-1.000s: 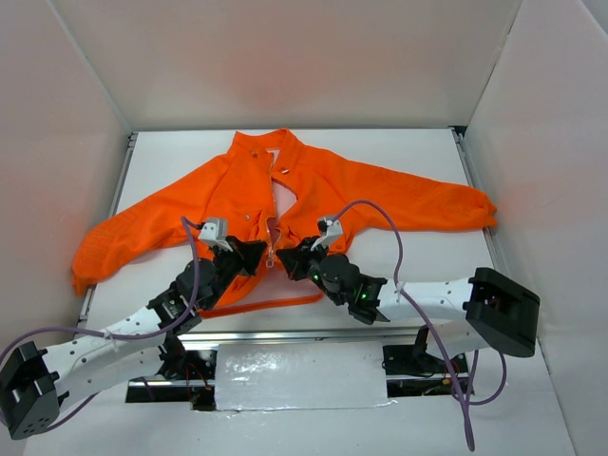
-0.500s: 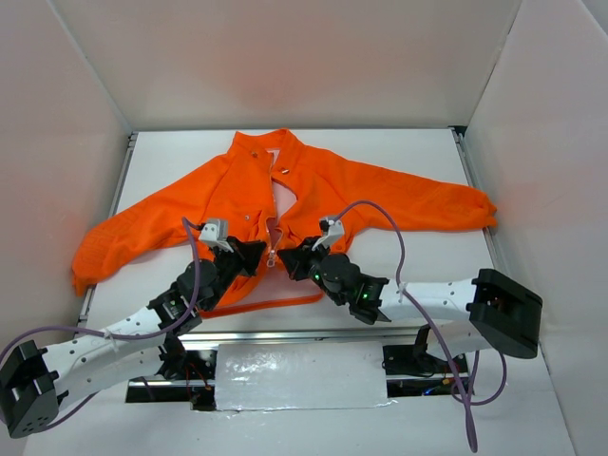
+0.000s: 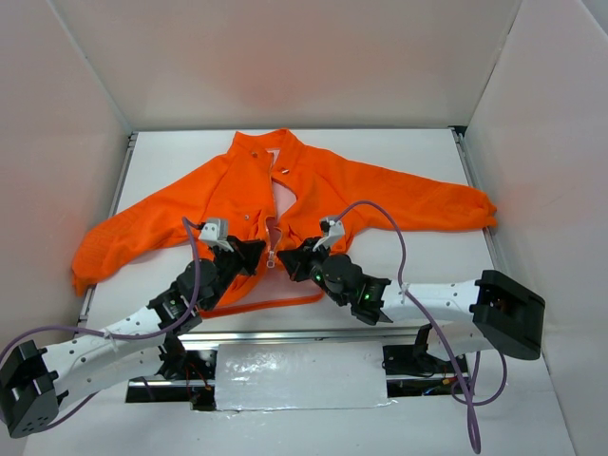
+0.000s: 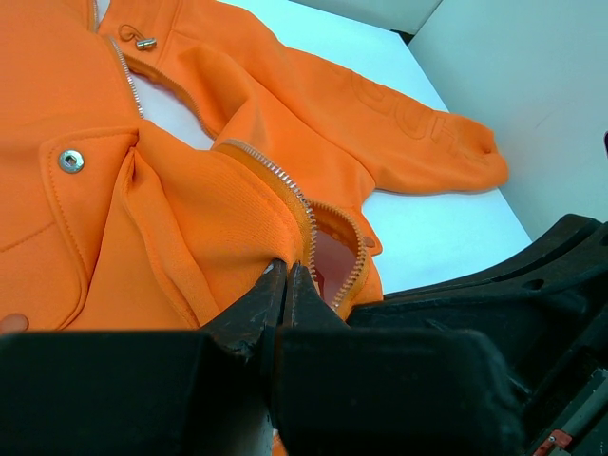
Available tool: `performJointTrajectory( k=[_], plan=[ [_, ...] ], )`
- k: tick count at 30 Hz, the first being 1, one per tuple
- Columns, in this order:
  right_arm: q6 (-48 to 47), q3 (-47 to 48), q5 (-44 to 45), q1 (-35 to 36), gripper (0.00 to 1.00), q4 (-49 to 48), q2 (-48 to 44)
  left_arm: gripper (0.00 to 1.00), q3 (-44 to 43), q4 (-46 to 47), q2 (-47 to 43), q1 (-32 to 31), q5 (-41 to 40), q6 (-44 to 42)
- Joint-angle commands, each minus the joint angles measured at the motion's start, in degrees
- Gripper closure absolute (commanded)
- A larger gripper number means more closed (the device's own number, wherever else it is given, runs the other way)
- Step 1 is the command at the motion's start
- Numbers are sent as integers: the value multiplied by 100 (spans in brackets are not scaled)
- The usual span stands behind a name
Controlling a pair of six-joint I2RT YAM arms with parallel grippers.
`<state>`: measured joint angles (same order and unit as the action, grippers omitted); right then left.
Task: Zip up the jacket
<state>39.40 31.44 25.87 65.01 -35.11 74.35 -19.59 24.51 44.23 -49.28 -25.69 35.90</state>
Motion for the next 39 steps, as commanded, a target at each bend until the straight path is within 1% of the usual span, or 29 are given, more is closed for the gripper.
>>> performJointTrajectory(
  k=[1, 8, 25, 39],
  plan=[
    [24, -15, -64, 73, 100, -233, -210, 100, -326, 449, 7, -29, -32, -232],
    [24, -86, -117, 73, 100, -277, -280, 100, -343, 449, 25, -29, 3, -250],
    [-99, 20, 85, 82, 100, -250, -263, 100, -238, 590, 51, -29, 275, -224],
    [-108, -59, 6, 64, 100, -294, -377, 100, -220, 555, 86, -29, 118, -162]
  ],
)
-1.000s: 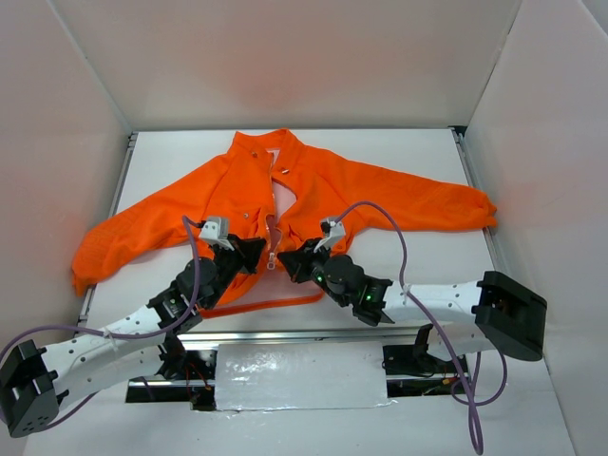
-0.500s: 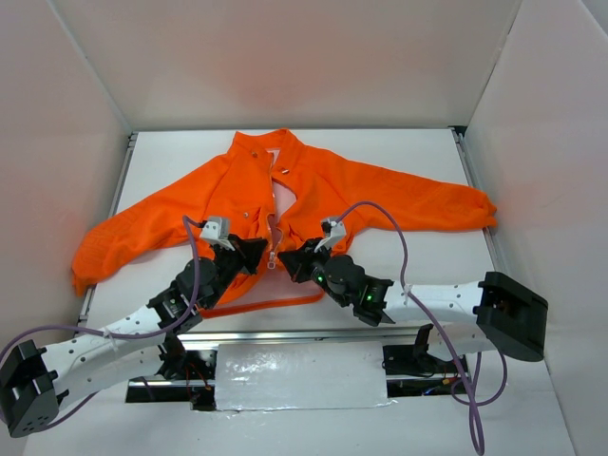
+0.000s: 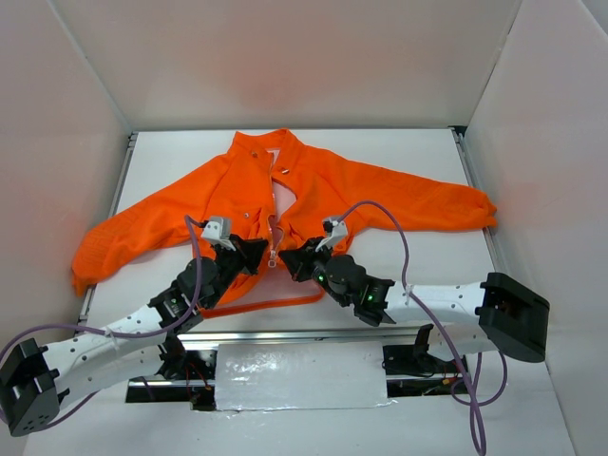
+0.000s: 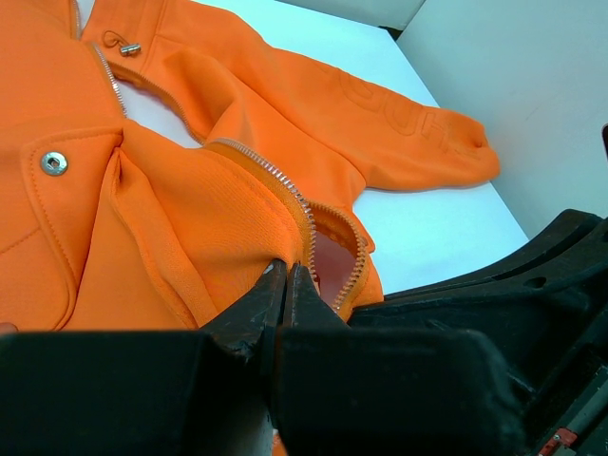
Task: Zip up the jacket
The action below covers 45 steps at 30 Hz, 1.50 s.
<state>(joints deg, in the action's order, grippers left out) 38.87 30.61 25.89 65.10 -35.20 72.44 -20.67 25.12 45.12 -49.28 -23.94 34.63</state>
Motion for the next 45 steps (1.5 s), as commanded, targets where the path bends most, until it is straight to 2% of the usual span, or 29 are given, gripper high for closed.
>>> performJointTrajectory(
  k=[1, 30, 45],
  plan=[
    [-55, 15, -14, 55, 100, -312, -187, 100, -113, 493, -12, -38, -66, -27],
    [-143, 147, 74, -164, 100, -206, -213, 100, 45, 634, -100, -38, 347, -62],
    [138, 411, 48, -182, 100, 400, -258, 100, 98, 546, -258, -29, 197, -194]
  ],
)
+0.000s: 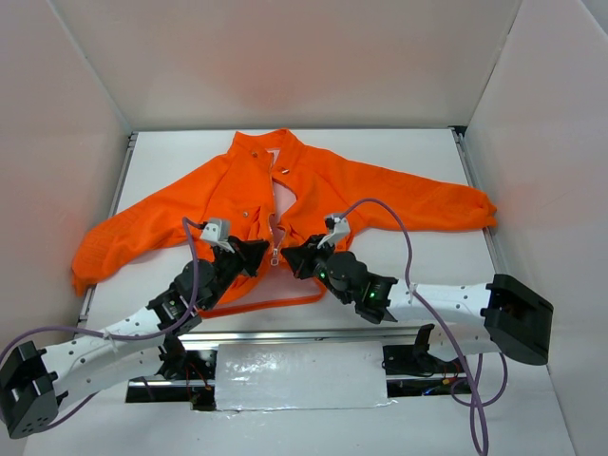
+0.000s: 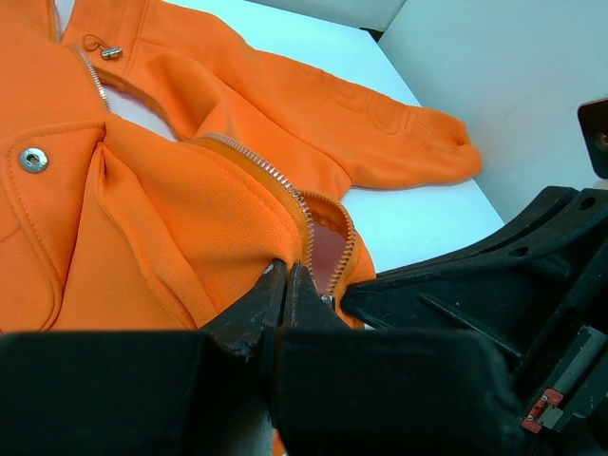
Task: Zip up the jacket
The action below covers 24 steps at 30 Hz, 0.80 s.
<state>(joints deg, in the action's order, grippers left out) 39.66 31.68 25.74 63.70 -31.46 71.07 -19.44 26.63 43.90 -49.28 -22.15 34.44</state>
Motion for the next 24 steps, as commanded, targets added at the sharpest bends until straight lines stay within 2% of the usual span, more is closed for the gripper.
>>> performJointTrajectory(
  k=[1, 12, 24],
  plan=[
    [59, 312, 46, -42, 100, 17, -93, 100, -42, 404, -145, -38, 79, -183],
    [-239, 137, -218, -42, 100, -421, -163, 100, -42, 527, -22, -38, 457, -235],
    [-186, 101, -130, -112, 100, -334, -234, 100, 63, 518, -57, -38, 676, -262]
  ],
)
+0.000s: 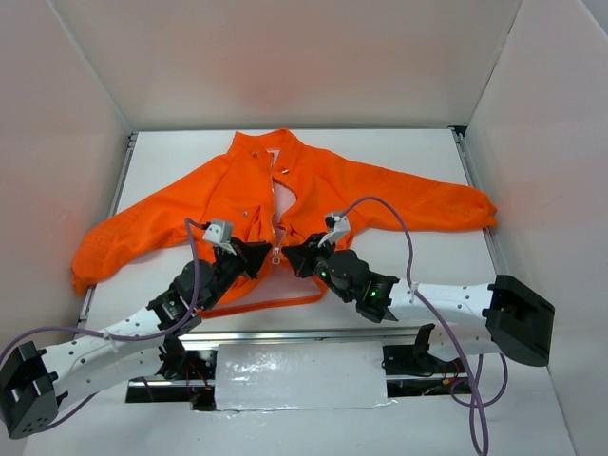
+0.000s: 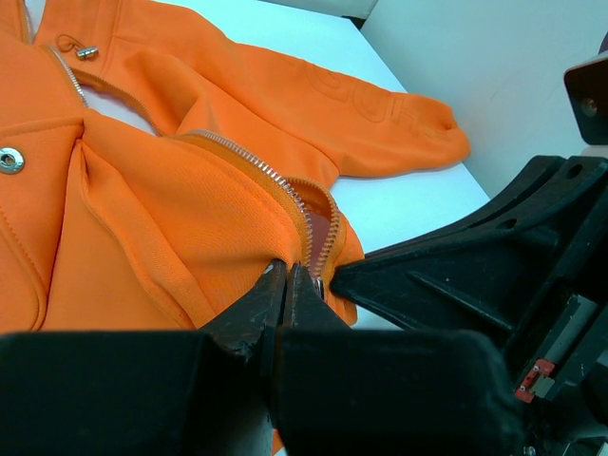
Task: Zip up the jacket
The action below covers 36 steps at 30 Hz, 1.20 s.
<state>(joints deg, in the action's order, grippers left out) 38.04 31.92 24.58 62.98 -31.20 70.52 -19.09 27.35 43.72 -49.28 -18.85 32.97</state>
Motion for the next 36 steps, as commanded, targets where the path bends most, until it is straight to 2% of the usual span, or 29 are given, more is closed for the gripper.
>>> performJointTrajectory(
  k=[1, 6, 14, 21, 28, 36],
  plan=[
    [-51, 60, -49, -66, 100, -395, -188, 100, 20, 429, -22, -38, 382, -133],
    [-227, -45, -102, -137, 100, -615, -240, 100, 19, 376, -39, -38, 593, -177],
    [-525, -248, -777, -348, 100, -940, -443, 100, 81, 121, -5, -38, 865, -142],
    [-720, -81, -1359, -348, 100, -545, -223, 100, 572, 402, 84, -38, 865, 253],
    [-737, -178, -1245, -357, 100, -352, -100, 100, 1039, 859, 49, -38, 1182, 499],
    [-482, -361, -1289, -357, 100, -316, 365, 100, 1592, 1140, -154, -38, 1121, 816]
  ],
)
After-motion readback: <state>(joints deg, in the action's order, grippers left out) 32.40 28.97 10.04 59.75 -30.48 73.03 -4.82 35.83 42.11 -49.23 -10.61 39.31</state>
